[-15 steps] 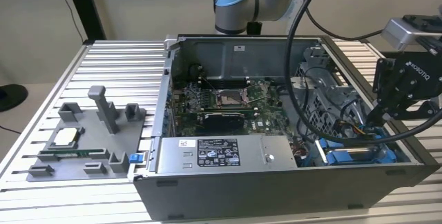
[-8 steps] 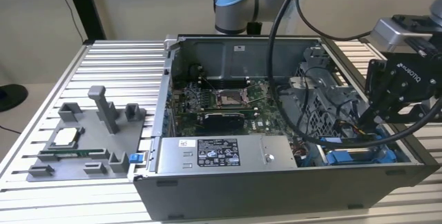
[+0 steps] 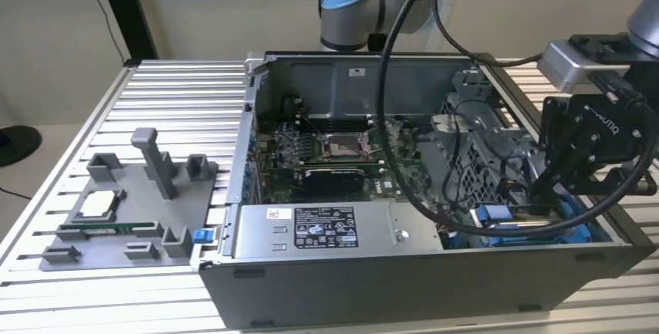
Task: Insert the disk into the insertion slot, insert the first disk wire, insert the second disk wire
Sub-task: 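Insert the second disk wire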
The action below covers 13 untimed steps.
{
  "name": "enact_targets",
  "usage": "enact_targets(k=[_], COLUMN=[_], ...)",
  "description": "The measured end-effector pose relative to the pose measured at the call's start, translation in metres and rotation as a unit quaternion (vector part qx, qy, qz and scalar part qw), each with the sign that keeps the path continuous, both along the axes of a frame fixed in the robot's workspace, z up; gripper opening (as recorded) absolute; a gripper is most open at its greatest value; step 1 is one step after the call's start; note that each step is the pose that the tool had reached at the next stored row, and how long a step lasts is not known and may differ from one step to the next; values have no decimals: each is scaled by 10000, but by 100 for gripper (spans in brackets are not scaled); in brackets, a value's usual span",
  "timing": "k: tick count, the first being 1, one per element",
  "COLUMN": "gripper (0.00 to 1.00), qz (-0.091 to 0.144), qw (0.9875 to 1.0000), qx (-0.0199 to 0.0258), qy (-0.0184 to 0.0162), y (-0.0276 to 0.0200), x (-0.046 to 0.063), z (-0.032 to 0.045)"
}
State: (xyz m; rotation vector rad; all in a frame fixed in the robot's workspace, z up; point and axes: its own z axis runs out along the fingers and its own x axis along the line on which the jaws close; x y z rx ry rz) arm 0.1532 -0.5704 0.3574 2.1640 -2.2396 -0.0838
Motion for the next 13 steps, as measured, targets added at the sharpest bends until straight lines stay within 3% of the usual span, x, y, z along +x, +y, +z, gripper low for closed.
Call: enact_targets(k=[1,3,6,13], gripper=[0,0,0,0], qz=[0,0,0,1], qw=[10000,9999,9999,9999], qx=[8,15,25,31], qy=[-55,-101,-120,-170], y=[-1,-3,-4,4], x=[-15,-55,-107,-107], z=[-5,-11,-14,-58])
